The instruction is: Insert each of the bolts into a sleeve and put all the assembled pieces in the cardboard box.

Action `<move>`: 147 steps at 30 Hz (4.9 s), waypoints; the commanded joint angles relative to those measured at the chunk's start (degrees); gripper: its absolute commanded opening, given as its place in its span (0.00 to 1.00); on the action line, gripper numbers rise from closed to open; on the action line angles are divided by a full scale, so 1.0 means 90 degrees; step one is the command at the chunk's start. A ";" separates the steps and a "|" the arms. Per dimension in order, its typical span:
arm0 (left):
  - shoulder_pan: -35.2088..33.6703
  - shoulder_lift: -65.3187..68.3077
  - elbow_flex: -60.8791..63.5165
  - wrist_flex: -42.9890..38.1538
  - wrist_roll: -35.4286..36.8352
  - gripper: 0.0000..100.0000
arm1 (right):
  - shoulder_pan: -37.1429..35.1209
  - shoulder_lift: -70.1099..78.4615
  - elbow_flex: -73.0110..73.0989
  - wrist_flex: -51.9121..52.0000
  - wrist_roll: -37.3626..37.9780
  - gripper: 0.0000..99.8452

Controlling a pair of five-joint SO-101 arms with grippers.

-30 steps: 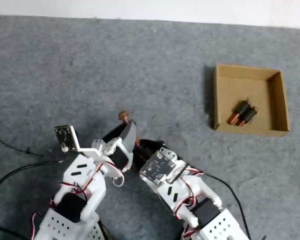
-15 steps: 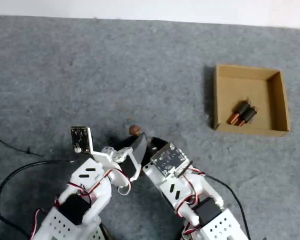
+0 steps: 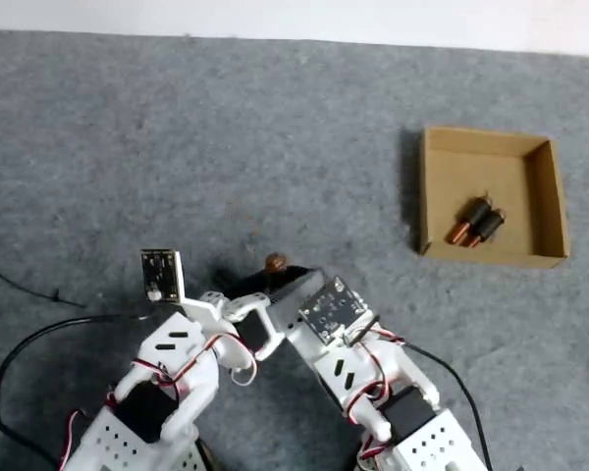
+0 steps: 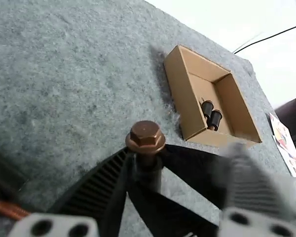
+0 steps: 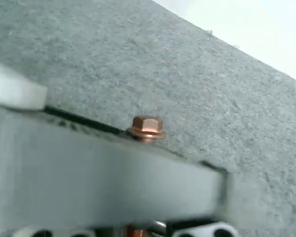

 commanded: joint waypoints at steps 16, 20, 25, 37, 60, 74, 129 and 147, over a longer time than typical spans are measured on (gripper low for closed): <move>-0.2388 -0.0093 -0.0571 0.0029 0.1475 0.48 | 0.2525 -0.0083 -0.0015 -0.0112 -0.0068 0.01; -0.2388 -0.0093 -0.0571 0.0039 0.1475 0.48 | 0.3746 -0.0073 -0.0073 -0.0757 -0.0567 0.01; -0.2388 -0.0083 -0.0532 0.0039 0.1475 0.48 | 0.4615 0.0151 -0.0591 -0.0894 -0.0811 0.01; -0.2388 -0.0083 -0.0190 0.0000 0.1104 0.48 | 0.5328 0.7136 -0.6217 -0.0894 -0.0869 0.01; -0.2349 -0.0073 0.0122 -0.0625 0.0967 0.48 | 0.5309 1.0447 -0.8767 0.0396 -0.0869 0.12; -0.2828 -0.0083 0.0093 -0.0645 0.0967 0.48 | 0.2134 0.5856 -0.4674 0.0982 -0.0752 0.12; -0.3463 -0.0083 0.0005 -0.0313 0.0967 0.48 | 0.0757 0.8317 -0.4586 0.0523 0.2501 0.12; -0.3463 -0.0083 -0.0005 -0.0313 0.0957 0.48 | 0.0757 0.9783 -0.4615 -0.0210 0.2823 0.12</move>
